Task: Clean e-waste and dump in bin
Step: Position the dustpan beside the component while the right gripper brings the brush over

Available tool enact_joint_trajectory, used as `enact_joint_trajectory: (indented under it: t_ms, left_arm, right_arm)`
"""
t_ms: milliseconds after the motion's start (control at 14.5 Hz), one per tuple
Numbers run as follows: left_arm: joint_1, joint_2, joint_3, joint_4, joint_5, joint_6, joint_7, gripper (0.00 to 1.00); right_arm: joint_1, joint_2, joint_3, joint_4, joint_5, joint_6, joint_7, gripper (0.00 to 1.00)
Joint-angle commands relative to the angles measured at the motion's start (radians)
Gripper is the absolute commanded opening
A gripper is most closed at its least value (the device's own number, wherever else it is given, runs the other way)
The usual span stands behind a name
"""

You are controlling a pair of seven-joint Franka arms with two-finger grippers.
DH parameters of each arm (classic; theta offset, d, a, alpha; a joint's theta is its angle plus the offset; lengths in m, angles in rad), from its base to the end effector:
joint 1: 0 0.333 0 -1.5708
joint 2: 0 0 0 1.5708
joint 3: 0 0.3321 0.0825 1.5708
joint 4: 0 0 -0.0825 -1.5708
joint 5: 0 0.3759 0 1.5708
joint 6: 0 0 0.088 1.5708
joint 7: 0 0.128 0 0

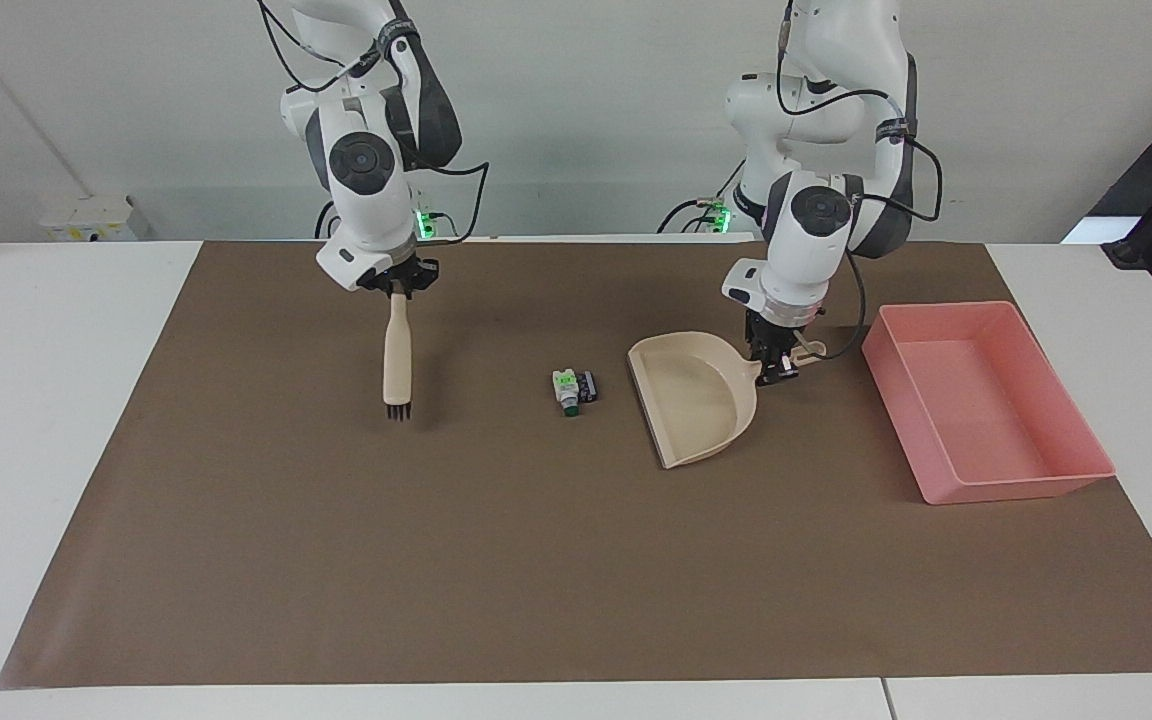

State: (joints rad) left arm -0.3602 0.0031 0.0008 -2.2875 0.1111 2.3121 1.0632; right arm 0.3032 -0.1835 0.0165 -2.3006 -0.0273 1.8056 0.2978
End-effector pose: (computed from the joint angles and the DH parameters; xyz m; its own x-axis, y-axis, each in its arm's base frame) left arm 0.4801 -0.1762 0.3532 0.0756 -0.9951 -0.0639 -0.9958 -0.0720 -0.0566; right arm 0.4082 0.1323 0.4010 0.9583 0.0135 -0.2854 0.0483 -0.9922 0.1151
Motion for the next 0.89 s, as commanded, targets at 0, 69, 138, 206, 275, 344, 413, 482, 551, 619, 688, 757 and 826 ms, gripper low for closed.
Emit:
enact_joint_trajectory:
  t_ms: [0, 69, 138, 206, 275, 344, 413, 482, 551, 619, 688, 757, 826]
  left_arm:
    - [-0.063, 0.014, 0.011, 0.051, 0.109, -0.048, -0.002, 0.00]
    - [-0.065, 0.014, 0.010, 0.051, 0.108, -0.054, -0.014, 0.00]
    - [-0.081, 0.014, 0.011, 0.051, 0.110, -0.056, -0.025, 0.00]
    - [-0.101, 0.018, 0.011, 0.052, 0.117, -0.054, -0.032, 0.00]
    - [-0.115, 0.043, 0.013, 0.065, 0.122, -0.059, -0.060, 0.01]
    - [-0.123, 0.072, 0.013, 0.080, 0.128, -0.074, -0.083, 0.01]
    - [-0.131, 0.096, 0.013, 0.094, 0.130, -0.097, -0.124, 0.00]
    - [-0.146, 0.124, 0.013, 0.111, 0.130, -0.130, -0.172, 0.01]
    - [-0.158, 0.132, 0.013, 0.117, 0.131, -0.152, -0.205, 0.01]
    - [-0.175, 0.133, 0.013, 0.117, 0.148, -0.160, -0.227, 0.00]
    - [-0.178, 0.133, 0.011, 0.117, 0.174, -0.160, -0.250, 0.01]
    - [-0.178, 0.133, 0.011, 0.115, 0.182, -0.160, -0.261, 0.01]
    - [-0.178, 0.133, 0.011, 0.115, 0.182, -0.160, -0.261, 0.01]
  right_arm:
    - [0.072, 0.006, 0.002, -0.009, 0.009, 0.027, 0.104, 0.00]
    - [0.106, 0.015, 0.002, -0.011, 0.024, 0.031, 0.119, 0.00]
    - [0.132, 0.024, 0.002, -0.011, 0.033, 0.032, 0.121, 0.00]
    - [0.163, 0.044, 0.002, -0.008, 0.036, 0.038, 0.122, 0.00]
    - [0.190, 0.067, 0.002, 0.003, 0.037, 0.041, 0.124, 0.00]
    - [0.209, 0.078, 0.002, 0.009, 0.049, 0.070, 0.127, 0.00]
    - [0.212, 0.081, 0.002, 0.009, 0.058, 0.092, 0.127, 0.00]
    - [0.221, 0.099, 0.002, 0.013, 0.075, 0.112, 0.127, 0.00]
    - [0.240, 0.123, 0.002, 0.029, 0.095, 0.144, 0.132, 0.00]
    - [0.270, 0.191, 0.002, 0.093, 0.099, 0.152, 0.161, 0.00]
    - [0.289, 0.261, 0.002, 0.169, 0.099, 0.140, 0.205, 0.00]
    - [0.313, 0.327, 0.003, 0.246, 0.099, 0.120, 0.249, 0.00]
    - [0.336, 0.376, 0.002, 0.297, 0.099, 0.114, 0.280, 0.00]
